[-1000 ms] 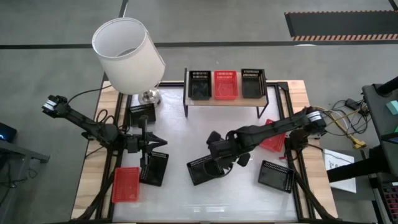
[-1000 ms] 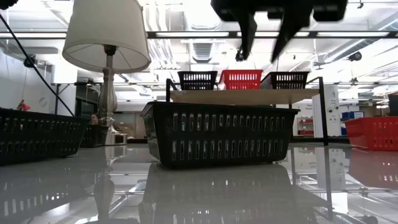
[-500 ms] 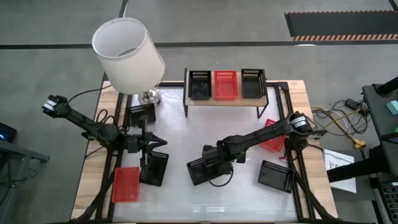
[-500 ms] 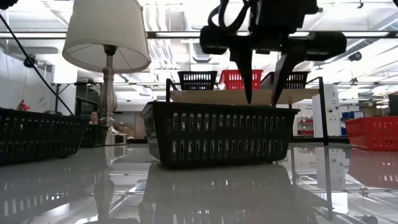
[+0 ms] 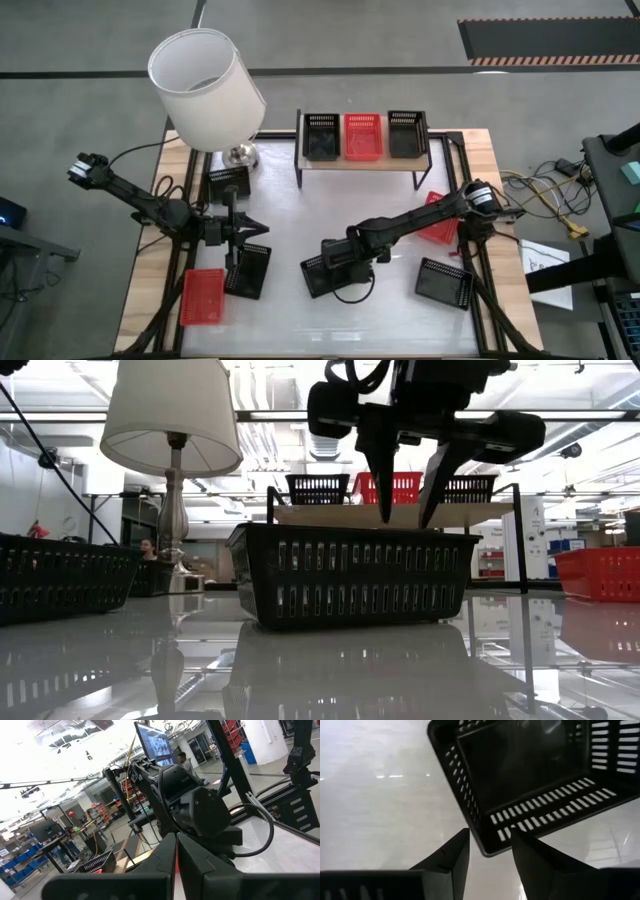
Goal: Stack baskets on shelf by color
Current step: Stack the black bin on top of the other black bin on the shelf
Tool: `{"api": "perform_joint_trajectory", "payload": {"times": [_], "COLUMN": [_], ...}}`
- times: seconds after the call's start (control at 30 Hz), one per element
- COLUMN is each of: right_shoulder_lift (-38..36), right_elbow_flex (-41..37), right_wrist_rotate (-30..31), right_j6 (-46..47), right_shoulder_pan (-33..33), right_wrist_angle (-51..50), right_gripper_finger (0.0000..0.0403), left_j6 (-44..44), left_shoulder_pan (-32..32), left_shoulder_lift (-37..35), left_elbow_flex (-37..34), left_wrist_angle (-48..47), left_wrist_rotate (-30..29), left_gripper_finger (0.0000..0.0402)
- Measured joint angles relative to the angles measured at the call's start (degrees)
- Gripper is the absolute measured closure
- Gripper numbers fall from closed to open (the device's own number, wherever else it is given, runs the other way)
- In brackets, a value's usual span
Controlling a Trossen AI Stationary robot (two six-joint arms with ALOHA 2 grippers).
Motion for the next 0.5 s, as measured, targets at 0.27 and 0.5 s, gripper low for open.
{"api": "perform_joint_trajectory", "payload": {"times": [0.27, 0.5], "right_shoulder_lift": [0.0, 0.0], "right_elbow_flex": [-0.8, -3.6], "right_wrist_rotate": [-0.5, -1.0], "right_j6": [-0.1, -0.1], "right_shoulder_pan": [0.0, 0.0], "right_wrist_angle": [0.1, 0.9], "right_gripper_finger": [0.0266, 0.0271], "left_j6": [0.0, 0.0], "left_shoulder_pan": [0.0, 0.0], "left_shoulder_lift": [0.0, 0.0], "left_elbow_flex": [0.0, 0.0], "left_wrist_angle": [0.0, 0.0], "left_wrist_rotate": [0.0, 0.0], "left_gripper_finger": [0.0402, 0.0402]}}
